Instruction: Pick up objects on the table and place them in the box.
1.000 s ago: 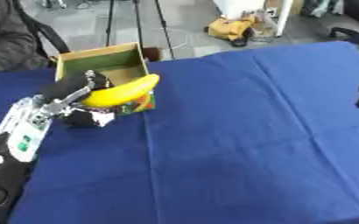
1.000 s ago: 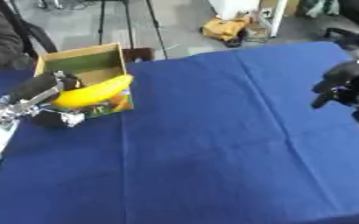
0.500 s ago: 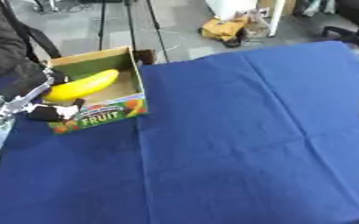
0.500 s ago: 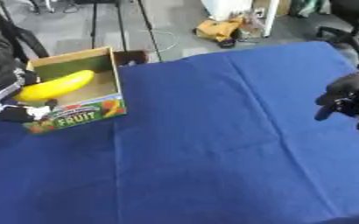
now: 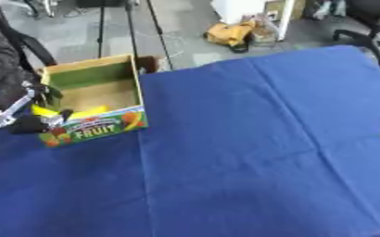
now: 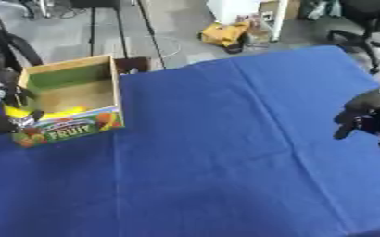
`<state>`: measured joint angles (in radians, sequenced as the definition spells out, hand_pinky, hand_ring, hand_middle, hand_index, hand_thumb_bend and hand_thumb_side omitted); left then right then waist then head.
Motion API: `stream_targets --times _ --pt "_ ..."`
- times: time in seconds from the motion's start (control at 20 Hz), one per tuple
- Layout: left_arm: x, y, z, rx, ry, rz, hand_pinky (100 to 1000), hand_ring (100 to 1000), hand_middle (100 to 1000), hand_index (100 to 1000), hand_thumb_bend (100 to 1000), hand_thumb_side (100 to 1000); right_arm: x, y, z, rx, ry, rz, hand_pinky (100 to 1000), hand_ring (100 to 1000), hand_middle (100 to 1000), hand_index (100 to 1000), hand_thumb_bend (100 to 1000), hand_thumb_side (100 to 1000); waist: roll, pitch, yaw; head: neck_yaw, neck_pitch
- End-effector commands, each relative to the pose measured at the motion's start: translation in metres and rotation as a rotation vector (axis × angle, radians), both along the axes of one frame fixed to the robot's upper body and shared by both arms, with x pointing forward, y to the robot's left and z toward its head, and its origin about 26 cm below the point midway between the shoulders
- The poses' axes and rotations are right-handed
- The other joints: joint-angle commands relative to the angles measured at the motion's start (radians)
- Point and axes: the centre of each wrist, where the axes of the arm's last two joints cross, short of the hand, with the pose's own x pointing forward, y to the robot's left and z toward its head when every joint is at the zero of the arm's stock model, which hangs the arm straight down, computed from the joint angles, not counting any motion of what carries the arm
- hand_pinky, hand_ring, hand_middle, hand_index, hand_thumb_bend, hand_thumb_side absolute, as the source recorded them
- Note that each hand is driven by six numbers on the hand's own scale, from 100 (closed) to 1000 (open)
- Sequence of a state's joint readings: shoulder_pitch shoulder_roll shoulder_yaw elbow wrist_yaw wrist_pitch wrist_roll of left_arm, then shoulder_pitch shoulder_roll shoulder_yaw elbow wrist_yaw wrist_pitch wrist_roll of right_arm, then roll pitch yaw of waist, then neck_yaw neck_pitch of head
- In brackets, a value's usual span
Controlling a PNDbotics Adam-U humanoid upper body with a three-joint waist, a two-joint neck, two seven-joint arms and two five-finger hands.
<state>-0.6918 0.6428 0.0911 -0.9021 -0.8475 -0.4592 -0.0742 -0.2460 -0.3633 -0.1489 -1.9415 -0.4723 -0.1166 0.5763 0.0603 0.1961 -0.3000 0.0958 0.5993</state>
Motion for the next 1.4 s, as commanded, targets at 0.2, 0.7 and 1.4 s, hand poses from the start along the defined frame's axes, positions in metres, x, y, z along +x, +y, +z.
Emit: stream_targets --times 0.2,0.7,1.4 --pt "-0.002 0.016 0.015 0.002 -0.086 0.043 595 613 627 762 223 940 -0.001 -0.002 0.009 -0.025 -0.02 0.0 547 663 658 706 100 525 -0.002 -0.022 -0.008 0.001 -0.015" --pt "-0.006 -0.011 0.017 -0.152 -0.233 -0.099 567 575 591 696 100 983 -0.001 -0.004 0.004 -0.011 0.002 -0.009 547 662 658 706 100 524 -0.012 -0.034 0.031 -0.007 0.004" --pt "-0.053 -0.07 -0.037 -0.449 -0.427 -0.404 544 551 567 664 158 917 -0.001 -0.006 -0.002 -0.008 0.037 -0.029 547 661 656 705 100 523 -0.009 -0.041 0.107 -0.03 0.047"
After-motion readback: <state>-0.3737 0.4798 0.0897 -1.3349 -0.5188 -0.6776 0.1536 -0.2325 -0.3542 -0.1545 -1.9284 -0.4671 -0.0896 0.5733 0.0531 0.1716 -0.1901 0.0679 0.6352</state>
